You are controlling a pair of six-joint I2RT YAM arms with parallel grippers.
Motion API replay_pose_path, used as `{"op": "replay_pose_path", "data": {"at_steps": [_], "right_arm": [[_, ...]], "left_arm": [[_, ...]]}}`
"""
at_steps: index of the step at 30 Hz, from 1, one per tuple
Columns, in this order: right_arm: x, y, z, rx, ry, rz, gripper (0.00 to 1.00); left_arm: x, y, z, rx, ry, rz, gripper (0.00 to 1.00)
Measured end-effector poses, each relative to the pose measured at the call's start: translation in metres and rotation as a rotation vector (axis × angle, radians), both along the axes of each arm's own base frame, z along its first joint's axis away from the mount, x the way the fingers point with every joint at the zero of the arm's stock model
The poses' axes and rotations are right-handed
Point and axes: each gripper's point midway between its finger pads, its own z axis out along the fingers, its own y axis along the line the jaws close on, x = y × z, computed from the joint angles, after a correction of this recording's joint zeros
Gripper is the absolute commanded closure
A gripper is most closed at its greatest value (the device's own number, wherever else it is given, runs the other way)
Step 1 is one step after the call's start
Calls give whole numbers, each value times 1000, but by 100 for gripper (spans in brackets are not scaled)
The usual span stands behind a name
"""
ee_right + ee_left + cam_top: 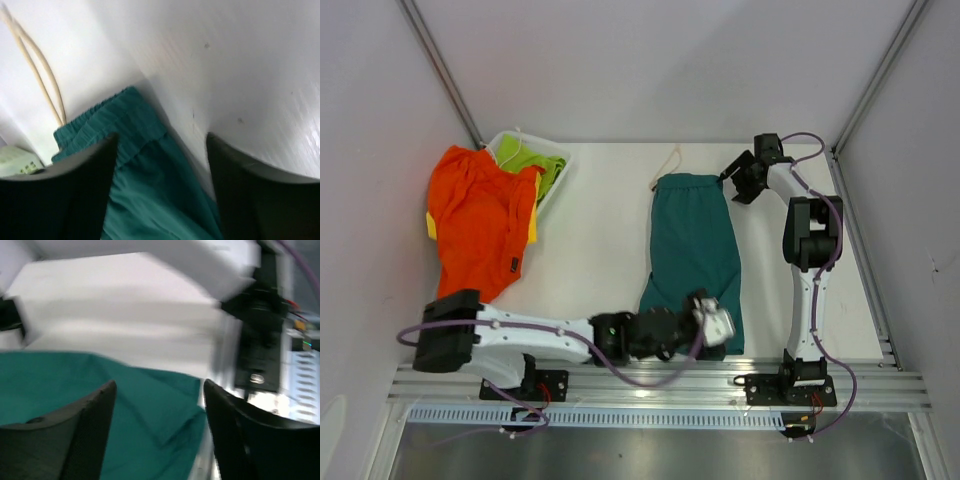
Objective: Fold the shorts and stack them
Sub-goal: Fold the shorts
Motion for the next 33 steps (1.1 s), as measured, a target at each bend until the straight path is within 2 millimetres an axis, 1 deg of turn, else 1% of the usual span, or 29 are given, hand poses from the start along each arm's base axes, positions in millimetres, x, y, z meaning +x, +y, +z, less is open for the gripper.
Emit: {"op": "replay_pose_path", "data": {"at_steps": [1,2,3,4,5,7,8,9,10,12,14,16,18,19,20,23,25,26,27,28,29,30,31,32,33], "right_arm": [[-1,-1,2,-5,-3,5,21],[-3,-1,4,-16,-7,12,13],[-6,-3,4,-29,-2,16,10],[-9,-3,6,-38,-3,26,9],[-13,-6,7,-54,-2,32,9],[-25,-9,8,-78,17,50,9],[-31,-10,8,-92,24,59,8],[-38,-12,9,-109,35,68,7],[-45,-15,11,-129,41,74,7],[-57,-18,19,-161,41,88,7],[-71,-19,35,-201,29,106,10],[-87,-16,53,-231,7,130,12],[-108,-9,76,-269,-37,165,16],[-118,-6,82,-283,-50,179,18],[-132,0,90,-302,-62,202,20],[-174,23,105,-352,-96,287,23],[-202,41,105,-378,-99,351,25],[-217,50,102,-383,-95,387,25],[-233,54,96,-396,-81,415,26],[-248,55,90,-411,-60,438,26],[-261,54,85,-423,-40,452,26],[-278,51,80,-449,-11,468,26],[-287,49,78,-465,3,476,27],[-298,47,77,-479,13,483,29],[-308,45,78,-490,19,488,30]], "left_arm": [[16,8,6,-21,20,39,13],[39,21,16,-59,46,94,7],[61,36,27,-98,70,155,7],[82,51,39,-142,89,221,5],[100,65,52,-192,107,278,1],[129,90,73,-277,143,375,1],[142,101,81,-312,156,423,1],[155,112,84,-335,171,468,1],[168,121,84,-343,190,516,1],[194,136,77,-331,231,600,1],[223,145,68,-305,282,674,1],[251,147,60,-285,320,721,1],[279,152,44,-257,358,768,1],[291,153,33,-231,380,786,1],[302,154,20,-201,407,803,1],[335,144,-4,-143,467,817,2],[353,134,-19,-107,503,812,2],[361,129,-27,-87,520,812,2],[370,123,-35,-68,537,811,1],[376,120,-40,-56,546,812,1],[383,116,-46,-39,557,817,1],[390,114,-53,-23,570,823,1],[395,111,-59,-8,583,825,1],[399,108,-65,1,598,816,1],[402,107,-75,11,625,814,1]]}}
